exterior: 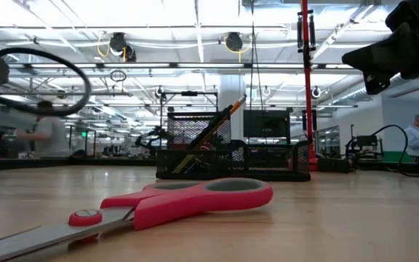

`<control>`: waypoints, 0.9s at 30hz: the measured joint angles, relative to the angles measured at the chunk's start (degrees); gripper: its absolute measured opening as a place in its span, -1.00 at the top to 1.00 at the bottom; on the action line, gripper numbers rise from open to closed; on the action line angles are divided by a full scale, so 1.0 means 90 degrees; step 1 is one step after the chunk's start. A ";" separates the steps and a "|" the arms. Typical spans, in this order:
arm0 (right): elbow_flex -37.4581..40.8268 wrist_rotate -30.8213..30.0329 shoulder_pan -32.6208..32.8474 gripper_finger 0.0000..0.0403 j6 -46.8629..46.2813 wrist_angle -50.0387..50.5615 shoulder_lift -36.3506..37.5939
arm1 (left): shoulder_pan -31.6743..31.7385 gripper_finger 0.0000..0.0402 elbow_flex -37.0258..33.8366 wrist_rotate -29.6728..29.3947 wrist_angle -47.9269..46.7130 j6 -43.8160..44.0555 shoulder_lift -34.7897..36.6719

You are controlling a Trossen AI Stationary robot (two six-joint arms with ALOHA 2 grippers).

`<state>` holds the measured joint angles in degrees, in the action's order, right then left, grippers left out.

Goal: Pick and place office supplies into organizer
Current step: Put the right pen into the desk organizer

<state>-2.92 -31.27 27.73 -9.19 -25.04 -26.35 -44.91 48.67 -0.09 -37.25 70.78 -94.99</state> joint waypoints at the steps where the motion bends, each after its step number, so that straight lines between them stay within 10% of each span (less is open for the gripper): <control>1: 0.0001 0.0000 0.0000 0.98 0.0000 0.0000 0.0001 | 0.0047 0.35 0.0009 0.0013 0.0069 0.0023 -0.0060; 12: 0.0000 0.0002 0.0000 0.98 0.0000 0.0005 -0.0012 | 0.0129 0.90 0.0039 -0.0382 0.1196 -0.0745 -0.0398; 20: 0.0002 0.0002 0.0000 0.98 -0.0024 0.0015 -0.0027 | 0.0105 0.88 -0.0030 -0.3423 0.3015 -0.2804 -0.0482; 27: 0.0000 0.0002 0.0000 0.98 -0.0024 0.0015 -0.0073 | 0.0464 0.96 -0.0020 -0.4654 0.3306 -0.3866 -0.0461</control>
<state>-2.92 -31.24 27.73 -9.41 -24.91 -27.00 -40.73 48.49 -41.98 -7.50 35.99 -99.13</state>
